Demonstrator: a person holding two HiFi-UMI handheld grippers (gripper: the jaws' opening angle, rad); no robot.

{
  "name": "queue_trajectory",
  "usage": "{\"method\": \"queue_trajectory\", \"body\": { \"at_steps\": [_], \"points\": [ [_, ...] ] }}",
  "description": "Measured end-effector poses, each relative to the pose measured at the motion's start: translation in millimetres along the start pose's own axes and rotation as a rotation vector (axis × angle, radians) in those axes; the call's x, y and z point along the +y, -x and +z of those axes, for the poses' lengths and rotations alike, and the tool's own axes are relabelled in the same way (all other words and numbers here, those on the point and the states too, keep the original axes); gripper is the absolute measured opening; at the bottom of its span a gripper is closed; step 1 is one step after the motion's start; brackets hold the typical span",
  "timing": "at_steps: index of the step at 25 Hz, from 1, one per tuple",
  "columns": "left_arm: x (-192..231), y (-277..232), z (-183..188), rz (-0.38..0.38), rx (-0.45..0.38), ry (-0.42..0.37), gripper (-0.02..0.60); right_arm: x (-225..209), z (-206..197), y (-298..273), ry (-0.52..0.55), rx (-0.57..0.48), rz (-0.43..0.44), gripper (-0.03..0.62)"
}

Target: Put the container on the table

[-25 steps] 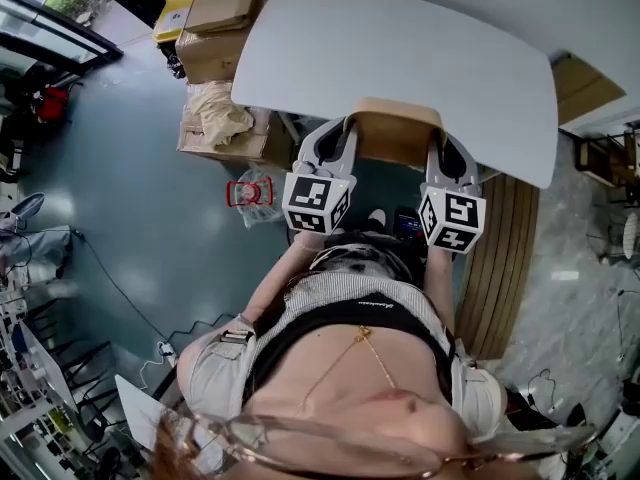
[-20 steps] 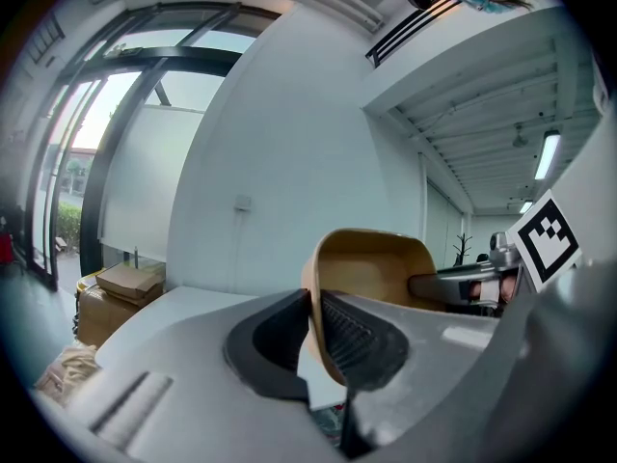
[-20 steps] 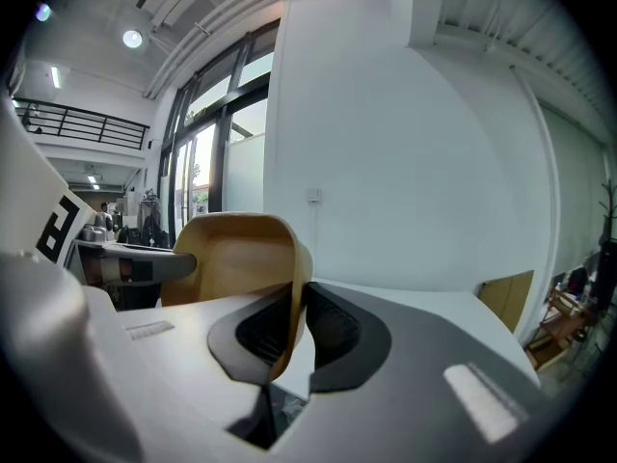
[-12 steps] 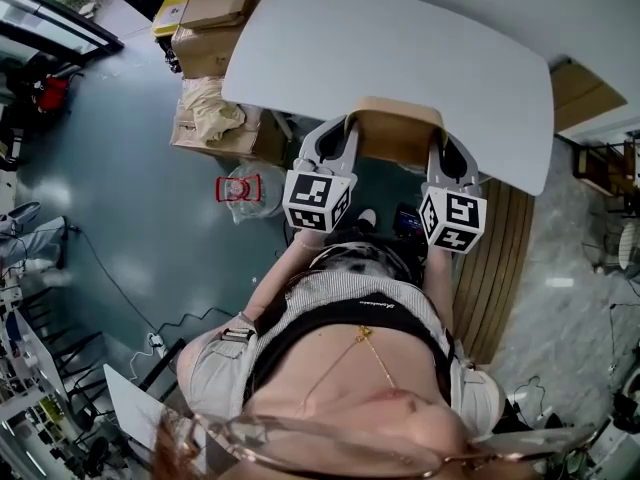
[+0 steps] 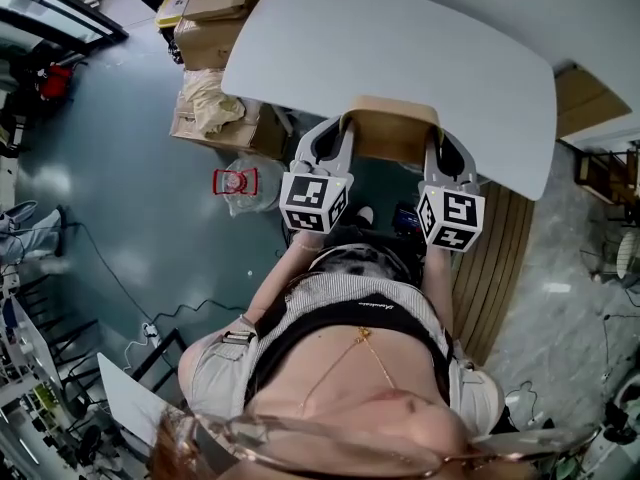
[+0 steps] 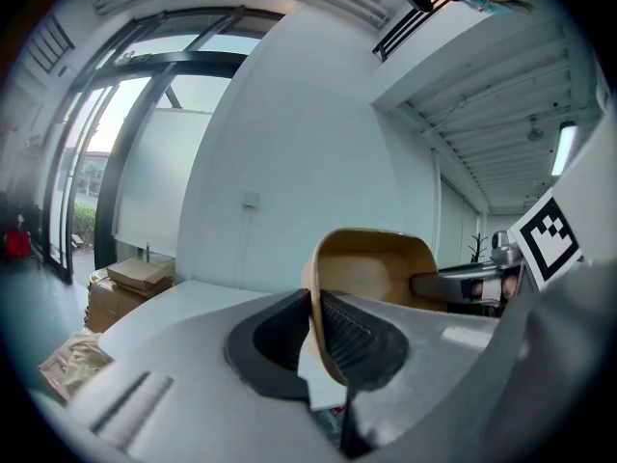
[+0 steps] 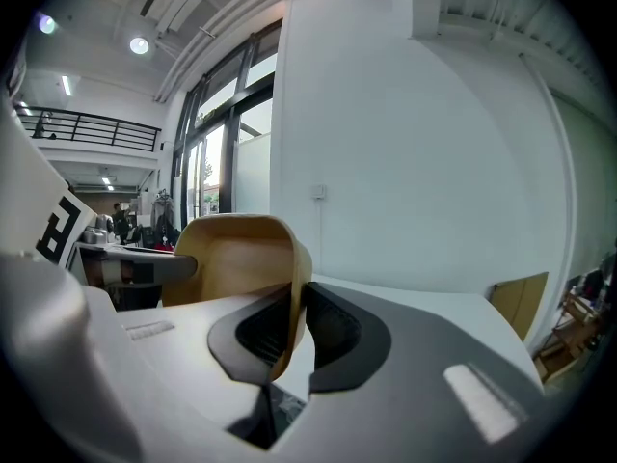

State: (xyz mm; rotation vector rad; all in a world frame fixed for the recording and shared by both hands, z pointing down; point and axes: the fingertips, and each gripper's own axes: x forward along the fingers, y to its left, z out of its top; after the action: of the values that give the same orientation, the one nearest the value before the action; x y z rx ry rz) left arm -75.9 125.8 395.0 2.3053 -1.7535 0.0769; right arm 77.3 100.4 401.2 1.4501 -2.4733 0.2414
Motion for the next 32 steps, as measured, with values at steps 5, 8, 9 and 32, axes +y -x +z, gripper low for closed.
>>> {"method": "queue_trajectory", "body": {
  "at_steps": [5,8,9,32],
  "points": [
    [2,-12,-1,-0.035,0.001,0.004,0.014,-5,-1,-5,-0.003,-0.003,-0.033,0.048],
    [0,-27,0,-0.079,0.004,0.0,0.014,-14,-1,-8,-0.014,-0.006,-0.076,0.049],
    [0,-33,1,-0.096,0.005,-0.003,0.014,-18,-1,-10,-0.018,-0.006,-0.092,0.049],
    [69,-155,41,-0.305,0.014,-0.028,0.014,-39,42,-117,-0.034,-0.007,-0.288,0.049]
  ]
}}
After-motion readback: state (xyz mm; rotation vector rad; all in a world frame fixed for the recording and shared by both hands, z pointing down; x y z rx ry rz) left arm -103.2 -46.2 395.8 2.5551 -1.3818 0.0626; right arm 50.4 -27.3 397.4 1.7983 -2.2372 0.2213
